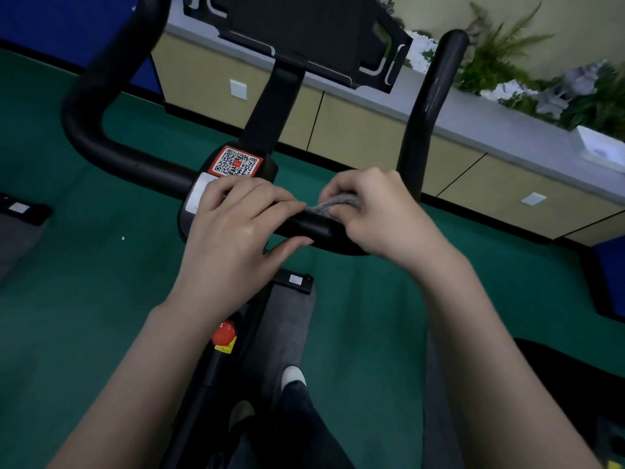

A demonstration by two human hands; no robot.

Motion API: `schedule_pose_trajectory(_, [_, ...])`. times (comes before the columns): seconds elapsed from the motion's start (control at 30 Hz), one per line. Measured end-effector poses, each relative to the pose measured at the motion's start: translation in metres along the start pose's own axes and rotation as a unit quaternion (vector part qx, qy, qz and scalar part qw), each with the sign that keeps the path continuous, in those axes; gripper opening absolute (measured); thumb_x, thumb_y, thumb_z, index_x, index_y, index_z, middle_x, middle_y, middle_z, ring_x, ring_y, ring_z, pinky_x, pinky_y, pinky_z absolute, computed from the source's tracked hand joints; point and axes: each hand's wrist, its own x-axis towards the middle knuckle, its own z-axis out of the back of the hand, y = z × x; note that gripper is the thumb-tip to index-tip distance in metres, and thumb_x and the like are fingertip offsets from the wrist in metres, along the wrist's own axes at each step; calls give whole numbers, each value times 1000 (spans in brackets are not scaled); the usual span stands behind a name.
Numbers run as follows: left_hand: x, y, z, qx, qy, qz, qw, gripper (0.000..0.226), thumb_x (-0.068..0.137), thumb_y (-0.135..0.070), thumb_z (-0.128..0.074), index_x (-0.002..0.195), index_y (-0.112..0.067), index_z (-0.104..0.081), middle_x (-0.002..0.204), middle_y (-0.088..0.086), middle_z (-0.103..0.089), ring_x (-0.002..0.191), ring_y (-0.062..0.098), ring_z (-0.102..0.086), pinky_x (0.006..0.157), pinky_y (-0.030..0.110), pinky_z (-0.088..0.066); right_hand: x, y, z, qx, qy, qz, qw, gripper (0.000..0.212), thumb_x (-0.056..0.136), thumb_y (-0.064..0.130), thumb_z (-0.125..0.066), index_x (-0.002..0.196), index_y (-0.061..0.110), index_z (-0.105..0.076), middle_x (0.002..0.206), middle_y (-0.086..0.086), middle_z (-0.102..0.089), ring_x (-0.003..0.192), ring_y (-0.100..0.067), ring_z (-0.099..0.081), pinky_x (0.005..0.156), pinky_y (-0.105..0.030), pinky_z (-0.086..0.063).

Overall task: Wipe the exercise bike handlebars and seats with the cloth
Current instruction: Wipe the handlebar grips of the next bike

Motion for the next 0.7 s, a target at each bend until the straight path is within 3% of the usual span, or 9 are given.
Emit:
schedule_pose_trajectory(0.13, [0,-1,4,-3,14,-2,1000,33,88,-42,-62,106,-15,-69,102,-5,-66,101,19,-60,98,29,-29,-12,-26,13,-11,-12,29,999,15,89,8,-59,90,20,-68,86,3,-65,83,-13,-58,66,-9,-36])
schedule_pose_trajectory(0.2, [1,-5,6,0,24,9,1000,36,89,-44,-59,106,-13,-69,102,-2,-66,101,21,-60,101,32,-28,-22,-33,6,-10,-90,55,994,15,87,3,-60,93,14,-69,85,4,-64,85,-14,-55,73,-5,-33])
schedule_pose_trajectory(0.27, [3,-14,5,11,25,25,999,36,92,-42,-57,105,-12,-69,100,0,-66,100,23,-60,105,36,-27,-33,-35,-13,14,-193,73,978,18,85,-3,-61,96,8,-69,90,1,-67,90,-19,-56,82,-16,-39])
schedule_pose_trajectory(0.33, [5,-25,2,20,33,24,999,35,93,-40,-55,106,-11,-69,100,2,-66,100,25,-61,108,40,-28,-41,-36,-33,61,-307,76,947,19,84,-7,-61,98,3,-69,95,1,-66,92,-23,-57,85,-22,-44])
schedule_pose_trajectory(0.47, [12,-42,-10,4,52,19,998,37,94,-38,-51,107,-9,-69,100,4,-67,98,26,-62,107,43,-33,-39,-41,-56,157,-481,38,862,17,86,-9,-57,98,0,-65,98,4,-60,92,-26,-57,86,-21,-42])
schedule_pose_trajectory(0.57, [14,-46,-16,-21,66,42,997,42,95,-41,-45,108,-9,-69,96,5,-67,93,27,-61,102,40,-36,-42,-20,-76,254,-540,-23,802,25,87,-7,-56,104,11,-59,103,7,-58,98,-26,-56,88,-23,-42])
schedule_pose_trajectory(0.7, [13,-44,-21,-39,64,50,996,41,96,-42,-44,102,-11,-69,91,2,-66,86,26,-60,88,36,-34,-46,-2,-93,306,-577,-46,755,33,85,-12,-52,104,15,-53,106,-7,-56,104,-26,-54,92,-27,-42])
